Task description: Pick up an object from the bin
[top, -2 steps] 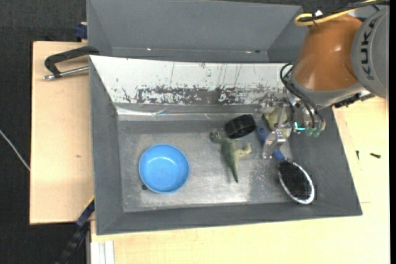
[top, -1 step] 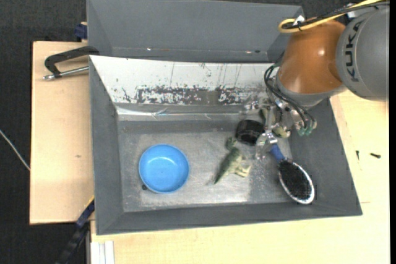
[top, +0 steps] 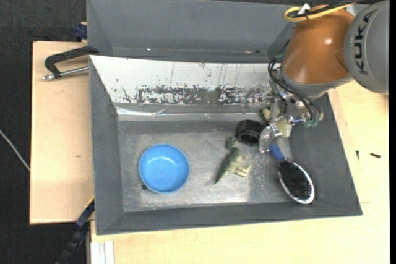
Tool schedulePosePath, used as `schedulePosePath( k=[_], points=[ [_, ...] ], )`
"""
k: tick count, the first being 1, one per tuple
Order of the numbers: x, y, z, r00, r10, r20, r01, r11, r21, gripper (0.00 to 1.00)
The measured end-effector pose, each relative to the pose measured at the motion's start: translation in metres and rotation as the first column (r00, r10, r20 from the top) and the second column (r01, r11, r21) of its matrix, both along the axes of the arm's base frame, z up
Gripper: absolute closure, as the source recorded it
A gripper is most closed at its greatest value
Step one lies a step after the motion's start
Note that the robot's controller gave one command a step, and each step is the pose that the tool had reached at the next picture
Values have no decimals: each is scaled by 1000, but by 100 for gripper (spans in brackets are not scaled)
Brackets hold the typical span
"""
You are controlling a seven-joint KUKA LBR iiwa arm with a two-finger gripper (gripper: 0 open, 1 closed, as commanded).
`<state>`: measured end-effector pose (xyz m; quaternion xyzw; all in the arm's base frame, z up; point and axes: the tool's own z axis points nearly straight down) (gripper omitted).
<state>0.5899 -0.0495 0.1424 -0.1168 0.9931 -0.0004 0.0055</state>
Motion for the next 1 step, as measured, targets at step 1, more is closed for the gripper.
schedulePosePath(
  k=[1],
  points=[
    [7,2,-60,973,231,-12,-231,973,2,0]
  ],
)
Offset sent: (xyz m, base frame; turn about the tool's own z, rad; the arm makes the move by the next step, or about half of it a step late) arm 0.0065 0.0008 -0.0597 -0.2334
